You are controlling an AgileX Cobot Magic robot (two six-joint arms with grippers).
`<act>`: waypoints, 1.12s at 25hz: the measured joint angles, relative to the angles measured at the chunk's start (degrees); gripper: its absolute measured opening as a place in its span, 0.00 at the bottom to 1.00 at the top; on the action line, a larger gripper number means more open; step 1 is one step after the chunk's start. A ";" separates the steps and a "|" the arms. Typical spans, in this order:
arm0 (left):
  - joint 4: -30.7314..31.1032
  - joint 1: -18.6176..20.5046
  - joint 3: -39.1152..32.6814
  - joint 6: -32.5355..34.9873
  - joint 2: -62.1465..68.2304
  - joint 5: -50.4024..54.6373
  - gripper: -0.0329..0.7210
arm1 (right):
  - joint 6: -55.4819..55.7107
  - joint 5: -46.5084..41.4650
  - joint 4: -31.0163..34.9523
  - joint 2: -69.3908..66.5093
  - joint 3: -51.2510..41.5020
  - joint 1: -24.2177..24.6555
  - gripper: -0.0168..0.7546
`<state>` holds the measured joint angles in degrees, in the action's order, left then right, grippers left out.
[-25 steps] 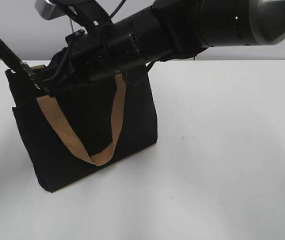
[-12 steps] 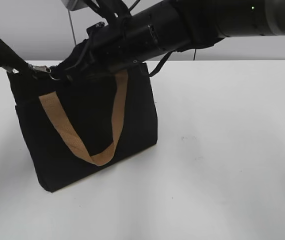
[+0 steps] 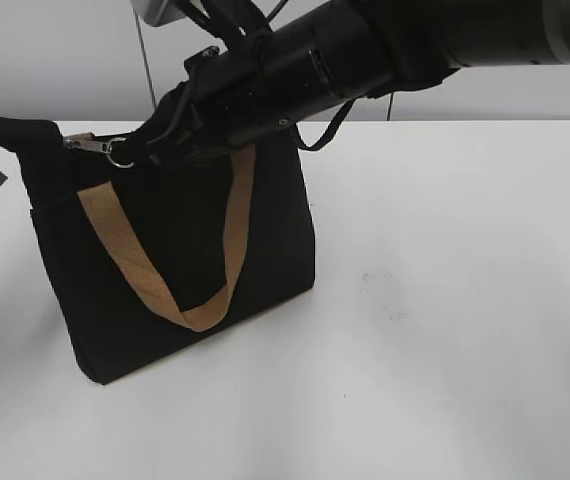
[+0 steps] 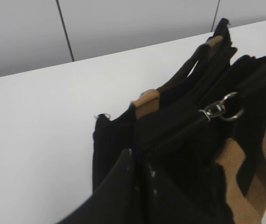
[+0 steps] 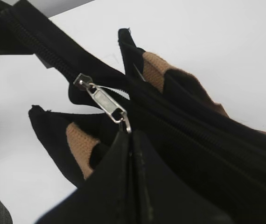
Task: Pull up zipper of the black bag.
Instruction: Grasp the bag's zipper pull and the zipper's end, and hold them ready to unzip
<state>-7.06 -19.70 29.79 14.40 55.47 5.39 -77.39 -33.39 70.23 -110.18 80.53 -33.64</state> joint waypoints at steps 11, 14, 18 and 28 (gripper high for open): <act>0.14 5.60 0.00 0.00 -5.66 7.15 0.05 | 0.00 -0.61 0.23 0.00 0.00 0.00 0.02; -0.12 5.60 0.00 0.00 -6.23 9.77 0.05 | 0.08 -0.61 0.23 0.00 0.00 0.00 0.02; -0.28 5.60 0.00 0.00 -6.42 11.80 0.05 | 0.08 -0.22 0.06 0.00 0.00 0.00 0.02; -0.34 5.60 0.00 0.00 -6.64 12.53 0.05 | 0.26 0.11 -0.28 0.00 0.00 2.84 0.02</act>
<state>-7.41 -14.10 29.79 14.40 48.83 17.92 -77.13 -33.28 69.95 -110.18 80.53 -30.80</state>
